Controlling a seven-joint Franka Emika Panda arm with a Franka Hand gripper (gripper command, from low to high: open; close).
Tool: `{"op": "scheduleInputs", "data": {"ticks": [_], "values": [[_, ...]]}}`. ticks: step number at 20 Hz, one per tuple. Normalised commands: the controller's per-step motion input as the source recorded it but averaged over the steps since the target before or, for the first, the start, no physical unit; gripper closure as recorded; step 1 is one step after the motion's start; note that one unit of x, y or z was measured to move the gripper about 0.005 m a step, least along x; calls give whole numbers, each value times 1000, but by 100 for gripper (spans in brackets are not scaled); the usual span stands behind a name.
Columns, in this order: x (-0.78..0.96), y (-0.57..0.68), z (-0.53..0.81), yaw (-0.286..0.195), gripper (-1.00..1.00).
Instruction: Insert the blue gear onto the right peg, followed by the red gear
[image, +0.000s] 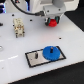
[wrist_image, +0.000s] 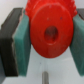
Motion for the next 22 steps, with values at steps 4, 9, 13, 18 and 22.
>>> {"op": "scheduleInputs", "data": {"ticks": [4, 9, 13, 18, 22], "values": [[534, -224, 612, 0, 100], [638, -187, 533, 0, 100], [699, -112, 498, 0, 100], [845, -28, 381, 0, 100], [854, -24, 363, 0, 100]]}}
